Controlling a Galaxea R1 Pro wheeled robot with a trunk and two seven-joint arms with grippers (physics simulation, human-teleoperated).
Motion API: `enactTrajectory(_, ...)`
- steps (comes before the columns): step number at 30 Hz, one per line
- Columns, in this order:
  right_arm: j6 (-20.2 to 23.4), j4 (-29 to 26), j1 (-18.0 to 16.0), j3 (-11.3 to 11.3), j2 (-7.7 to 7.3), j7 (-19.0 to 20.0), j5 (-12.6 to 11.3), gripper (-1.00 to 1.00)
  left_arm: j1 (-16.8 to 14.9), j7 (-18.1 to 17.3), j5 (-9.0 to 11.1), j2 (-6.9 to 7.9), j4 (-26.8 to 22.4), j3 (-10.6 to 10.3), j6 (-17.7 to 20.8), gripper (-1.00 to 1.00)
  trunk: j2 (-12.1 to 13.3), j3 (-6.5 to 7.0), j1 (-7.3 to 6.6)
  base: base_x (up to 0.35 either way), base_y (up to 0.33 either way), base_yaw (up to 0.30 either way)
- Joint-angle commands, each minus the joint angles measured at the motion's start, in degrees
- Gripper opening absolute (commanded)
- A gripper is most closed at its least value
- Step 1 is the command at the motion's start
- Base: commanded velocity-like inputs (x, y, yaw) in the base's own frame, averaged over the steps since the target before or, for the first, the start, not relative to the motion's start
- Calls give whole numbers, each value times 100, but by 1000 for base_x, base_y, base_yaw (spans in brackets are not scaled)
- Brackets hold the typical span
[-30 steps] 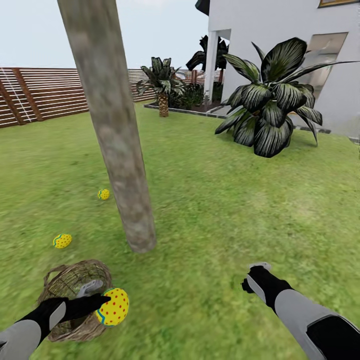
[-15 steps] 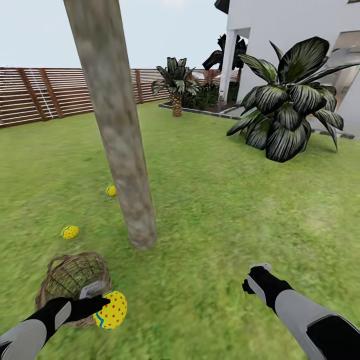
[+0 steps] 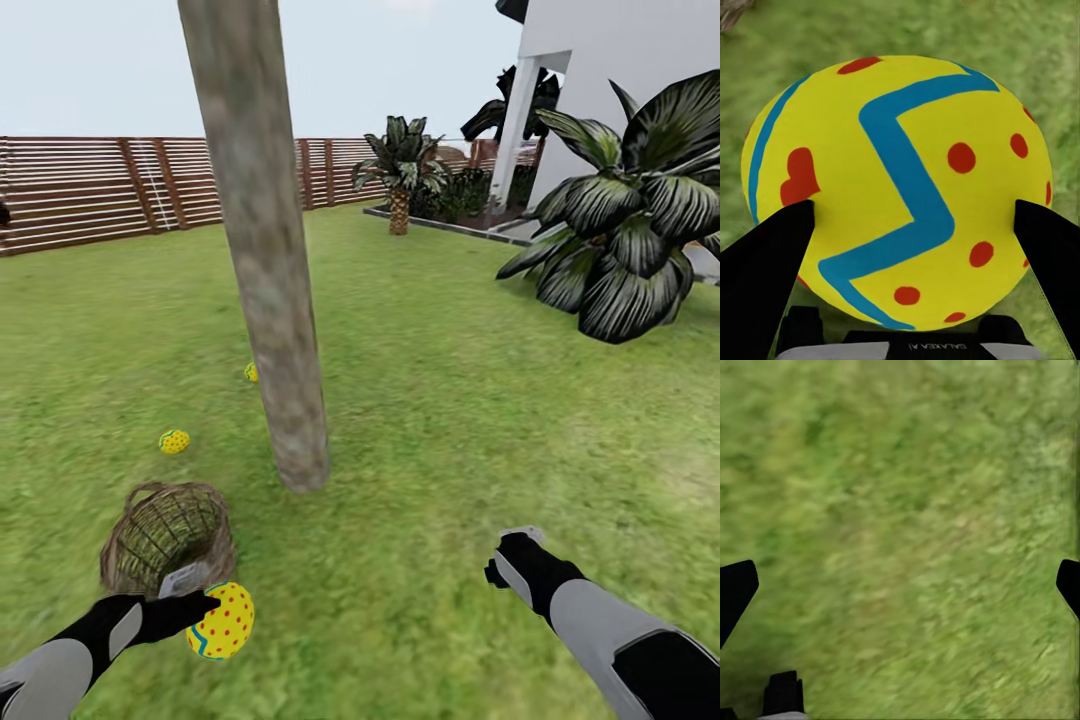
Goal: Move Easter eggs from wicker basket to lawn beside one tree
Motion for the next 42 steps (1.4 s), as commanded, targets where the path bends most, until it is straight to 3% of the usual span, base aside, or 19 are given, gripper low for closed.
enactTrajectory(1, 31, -17, 1, 45, -2, -32, -62, 100, -4, -17, -15, -5, -6, 42, 52, -100, 38, 13, -22, 0, -325, 294)
enactTrajectory(6, 31, -9, 1, 198, 5, -32, -67, 100, -4, -12, -17, -7, -4, 40, 52, -100, 239, 103, -132, 0, -325, 294)
enactTrajectory(13, 31, -9, 1, 221, 3, -26, -70, 100, -4, -15, -24, -2, -4, 40, 52, -100, 519, 228, -286, 0, -325, 261)
enactTrajectory(19, 40, -10, 1, 223, 3, -24, -79, 100, -4, -262, -24, -11, 2, 33, 63, -100, 519, 228, -286, 0, -325, 13)
enactTrajectory(31, 31, -17, 1, 225, 2, -21, -79, 100, -4, -298, -31, -6, -4, 22, 77, -100, 519, 228, -286, 0, -325, 0)
enactTrajectory(42, 31, -17, 1, 225, 3, -22, -79, 100, -4, -499, -24, -11, 144, 23, 59, -100, 519, 228, -286, 12, -35, 0)
